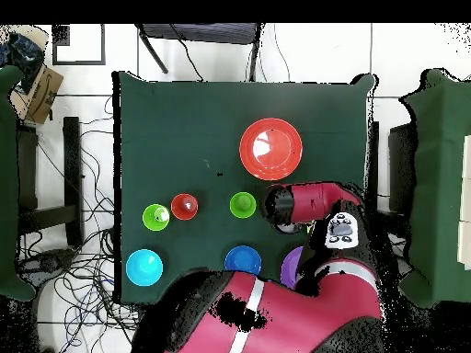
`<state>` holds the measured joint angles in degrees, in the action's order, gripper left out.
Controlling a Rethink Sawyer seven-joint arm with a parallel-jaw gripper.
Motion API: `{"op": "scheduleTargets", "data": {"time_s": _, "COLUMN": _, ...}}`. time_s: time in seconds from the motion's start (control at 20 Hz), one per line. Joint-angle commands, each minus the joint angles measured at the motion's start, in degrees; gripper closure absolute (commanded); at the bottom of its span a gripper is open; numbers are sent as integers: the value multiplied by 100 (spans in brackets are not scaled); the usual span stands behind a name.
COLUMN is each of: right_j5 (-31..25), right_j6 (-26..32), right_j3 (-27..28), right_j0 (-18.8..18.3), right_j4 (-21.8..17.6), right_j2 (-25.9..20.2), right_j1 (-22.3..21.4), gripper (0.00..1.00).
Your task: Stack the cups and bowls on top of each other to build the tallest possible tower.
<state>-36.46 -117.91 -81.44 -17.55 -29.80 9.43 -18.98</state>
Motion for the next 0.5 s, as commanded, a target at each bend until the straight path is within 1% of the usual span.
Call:
{"op": "scheduleTargets", "data": {"time_s": 0.05, "right_j5": 75, "right_j6": 814, "right_j3": 364, "right_j0": -152, "right_j4": -519, "right_j2": -397, "right_j1": 447, "gripper": 100}}
{"op": "scheduleTargets", "data": {"time_s": 0.25, "right_j5": 241, "right_j6": 670, "right_j3": 252, "right_j0": -261, "right_j4": -558, "right_j2": -389, "right_j1": 463, "gripper": 100}}
{"op": "scheduleTargets", "data": {"time_s": 0.35, "right_j5": 279, "right_j6": 576, "right_j3": 136, "right_j0": -289, "right_j4": -571, "right_j2": -364, "right_j1": 393, "gripper": 100}}
{"op": "scheduleTargets", "data": {"time_s": 0.5, "right_j5": 268, "right_j6": 526, "right_j3": -229, "right_j0": -334, "right_j4": -561, "right_j2": -303, "right_j1": 63, "gripper": 100}}
